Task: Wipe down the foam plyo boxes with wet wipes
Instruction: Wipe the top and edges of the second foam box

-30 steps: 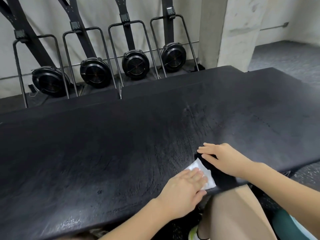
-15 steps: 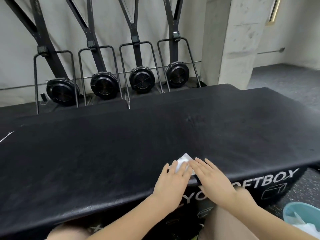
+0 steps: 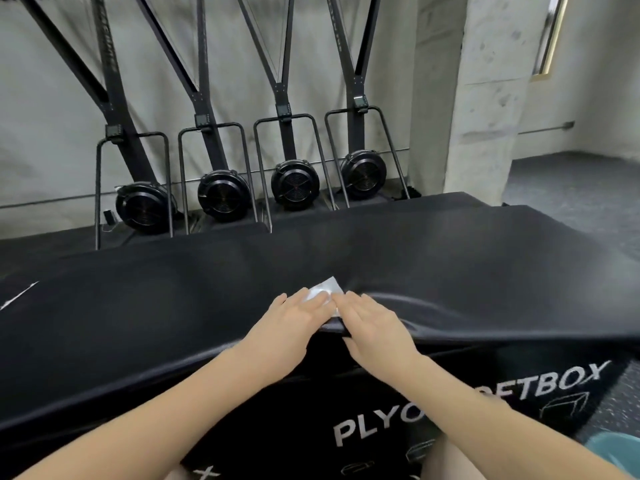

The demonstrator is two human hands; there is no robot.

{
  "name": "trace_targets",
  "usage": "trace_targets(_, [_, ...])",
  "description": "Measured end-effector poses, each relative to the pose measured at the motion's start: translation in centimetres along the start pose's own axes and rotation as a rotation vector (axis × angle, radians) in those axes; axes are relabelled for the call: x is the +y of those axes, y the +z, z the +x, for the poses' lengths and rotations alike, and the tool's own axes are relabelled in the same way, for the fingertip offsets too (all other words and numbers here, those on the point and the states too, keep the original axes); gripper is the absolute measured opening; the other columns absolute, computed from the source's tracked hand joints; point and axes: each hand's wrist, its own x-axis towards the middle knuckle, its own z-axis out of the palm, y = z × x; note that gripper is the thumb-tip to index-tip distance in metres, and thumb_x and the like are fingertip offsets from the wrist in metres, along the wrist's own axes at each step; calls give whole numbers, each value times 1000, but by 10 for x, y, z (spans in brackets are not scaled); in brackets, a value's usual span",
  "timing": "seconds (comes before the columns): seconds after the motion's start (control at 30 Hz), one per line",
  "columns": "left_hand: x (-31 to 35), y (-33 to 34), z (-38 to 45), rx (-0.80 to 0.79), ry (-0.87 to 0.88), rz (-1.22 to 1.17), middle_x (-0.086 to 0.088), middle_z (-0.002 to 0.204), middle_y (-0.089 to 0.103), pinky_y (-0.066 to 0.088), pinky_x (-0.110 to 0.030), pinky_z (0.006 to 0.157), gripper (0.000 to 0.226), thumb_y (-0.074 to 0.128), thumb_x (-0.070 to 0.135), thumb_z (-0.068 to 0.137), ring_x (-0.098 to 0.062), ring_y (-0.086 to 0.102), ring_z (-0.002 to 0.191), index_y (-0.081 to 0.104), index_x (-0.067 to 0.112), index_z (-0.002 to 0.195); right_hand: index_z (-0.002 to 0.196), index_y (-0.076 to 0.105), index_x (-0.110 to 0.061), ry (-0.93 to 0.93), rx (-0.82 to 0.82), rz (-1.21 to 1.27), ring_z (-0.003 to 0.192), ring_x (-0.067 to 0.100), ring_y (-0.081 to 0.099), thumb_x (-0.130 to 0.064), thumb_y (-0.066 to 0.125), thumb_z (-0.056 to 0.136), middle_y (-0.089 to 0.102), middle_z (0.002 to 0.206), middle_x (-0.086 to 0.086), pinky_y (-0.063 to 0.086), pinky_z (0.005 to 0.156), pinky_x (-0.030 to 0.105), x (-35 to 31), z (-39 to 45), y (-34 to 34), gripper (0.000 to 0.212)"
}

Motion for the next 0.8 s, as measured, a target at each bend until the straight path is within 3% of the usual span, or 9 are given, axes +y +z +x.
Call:
trace_targets(0.13, [-19, 34, -49, -45, -79, 18, 17, 133, 49, 49, -38, 93, 86, 51, -14, 66, -15, 50, 111, 43, 30, 140, 118, 63, -3, -54, -89, 0, 96, 21, 69, -6, 85, 51, 71, 107, 2, 57, 89, 33, -30, -11, 46, 70])
trace_targets(0.27, [-25, 55, -89, -108, -140, 57, 11, 127, 59, 58, -43, 89, 98, 71, -12, 46, -22, 64, 114, 49, 25, 134, 125, 55, -4, -94, -196, 40, 108, 21, 68, -13, 88, 51, 70, 118, 4, 54, 96, 33, -52, -23, 90, 82])
trace_targets(0.43, [-31, 84, -120, -242, -195, 7, 9, 135, 53, 59, -44, 90, 105, 82, -3, 41, -21, 53, 124, 46, 24, 136, 134, 43, -6, -63, -376, 63, 117, 21, 65, -28, 91, 52, 68, 126, 4, 49, 105, 33, -70, -43, 117, 98])
trace_targets(0.5, [-27, 92, -131, -356, -161, -52, 7, 154, 37, 46, -51, 107, 100, 81, 13, 63, -28, 35, 144, 35, 26, 151, 140, 40, -7, -71, -453, 18, 128, 22, 58, -38, 86, 61, 61, 137, 3, 33, 116, 35, -68, -57, 119, 96])
trace_targets(0.57, [-23, 93, -139, -346, -171, -192, 13, 167, 9, 8, -50, 126, 82, 59, 47, 92, -24, -3, 156, 15, 35, 160, 147, 41, -13, -73, -428, 36, 141, 21, 43, -51, 67, 83, 51, 149, -2, 17, 121, 38, -61, -64, 112, 79])
trace_targets(0.6, [-21, 90, -141, -287, -195, -269, 14, 167, 6, -2, -44, 126, 75, 47, 62, 97, -20, -11, 156, 15, 37, 160, 147, 44, -16, -56, -413, 71, 146, 20, 36, -59, 55, 91, 47, 151, -5, 15, 121, 40, -58, -65, 106, 72])
trace_targets(0.63, [-21, 87, -141, -182, -223, -322, 14, 166, 15, 2, -40, 125, 70, 41, 69, 97, -17, -4, 156, 26, 37, 158, 145, 49, -18, -47, -405, 99, 148, 19, 31, -64, 47, 95, 46, 151, -9, 16, 121, 42, -54, -64, 99, 68])
trace_targets(0.7, [-25, 85, -138, 27, -266, -373, 12, 154, 45, 27, -37, 118, 56, 43, 63, 101, -10, 29, 148, 51, 32, 146, 135, 61, -21, -32, -347, 120, 147, 19, 34, -64, 39, 98, 54, 143, -12, 21, 120, 44, -49, -58, 87, 61])
trace_targets(0.8, [-54, 87, -117, 101, -393, -409, 10, 133, 65, 46, -39, 106, 34, 52, 37, 101, -7, 49, 130, 66, 28, 132, 111, 75, -18, 75, -226, 86, 130, 21, 54, -42, 45, 103, 69, 124, -7, 30, 116, 37, -48, -40, 91, 40])
